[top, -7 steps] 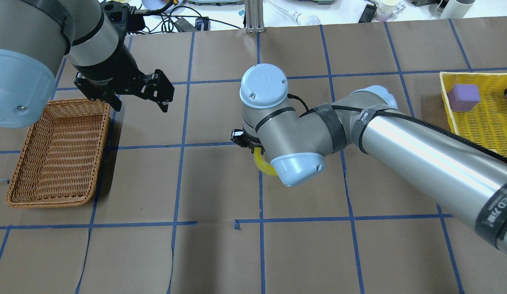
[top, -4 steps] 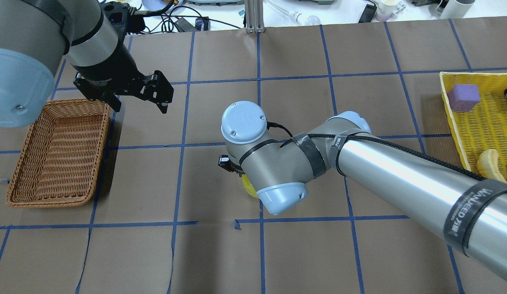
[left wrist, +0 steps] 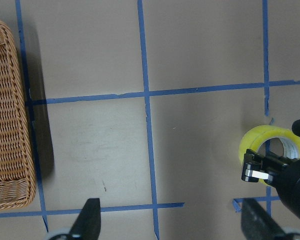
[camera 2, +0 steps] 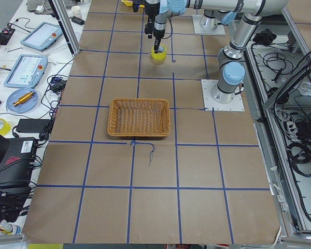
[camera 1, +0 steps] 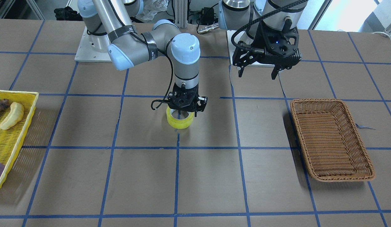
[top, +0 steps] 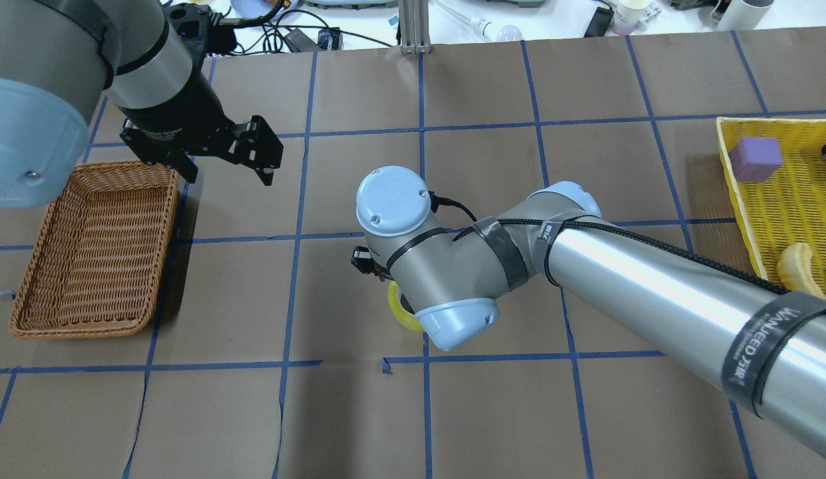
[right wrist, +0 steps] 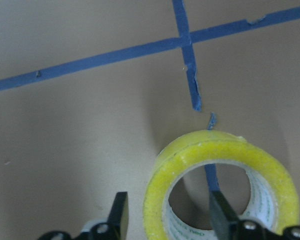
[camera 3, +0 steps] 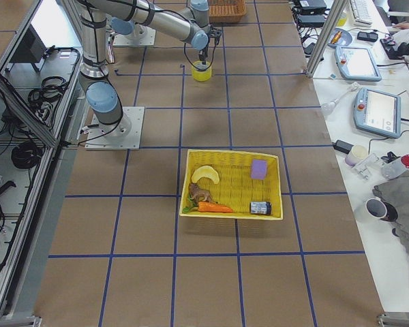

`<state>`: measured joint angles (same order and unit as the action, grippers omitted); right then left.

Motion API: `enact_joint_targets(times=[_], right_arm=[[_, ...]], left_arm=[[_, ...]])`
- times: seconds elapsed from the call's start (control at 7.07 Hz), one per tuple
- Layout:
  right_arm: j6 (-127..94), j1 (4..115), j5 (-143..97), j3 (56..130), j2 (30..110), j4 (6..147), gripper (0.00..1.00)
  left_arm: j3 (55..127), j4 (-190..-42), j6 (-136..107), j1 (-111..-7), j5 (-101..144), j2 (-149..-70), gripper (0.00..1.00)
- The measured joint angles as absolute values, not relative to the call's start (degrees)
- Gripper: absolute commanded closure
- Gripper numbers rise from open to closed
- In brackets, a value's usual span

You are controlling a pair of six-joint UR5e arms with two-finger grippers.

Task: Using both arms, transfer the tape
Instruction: 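Set down the tape roll, open the right gripper while the left arm approaches, then grasp the tape roll rim with the left gripper while the right arm withdraws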

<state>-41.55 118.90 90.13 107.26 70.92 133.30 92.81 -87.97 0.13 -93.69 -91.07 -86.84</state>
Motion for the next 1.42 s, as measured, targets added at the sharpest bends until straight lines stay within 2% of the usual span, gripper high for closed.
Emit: enact_joint_targets(times=[0.42, 0.85, 1.27, 1.42], right_arm=[[-25.74, 107.28, 90.29, 104.01, 78.16, 122.74, 0.0], [-6.61, 94.61, 91.38, 98.94, 84.43, 108.22, 0.0], [2.52, 88.54, 91.53, 91.71, 88.59, 91.12, 0.0], [3.35, 88.12, 91.29, 90.55, 89.08, 89.0, 0.0]], left_arm=[[94.33, -86.57, -2.67, -93.87, -90.51, -90.21, 0.0], [100.68, -72.99, -21.46, -100.56, -88.09, -101.43, 0.0], [102.1, -66.48, -31.05, -108.92, -85.88, -110.4, 0.02], [103.45, -66.01, -31.52, -110.37, -85.18, -111.99, 0.22]])
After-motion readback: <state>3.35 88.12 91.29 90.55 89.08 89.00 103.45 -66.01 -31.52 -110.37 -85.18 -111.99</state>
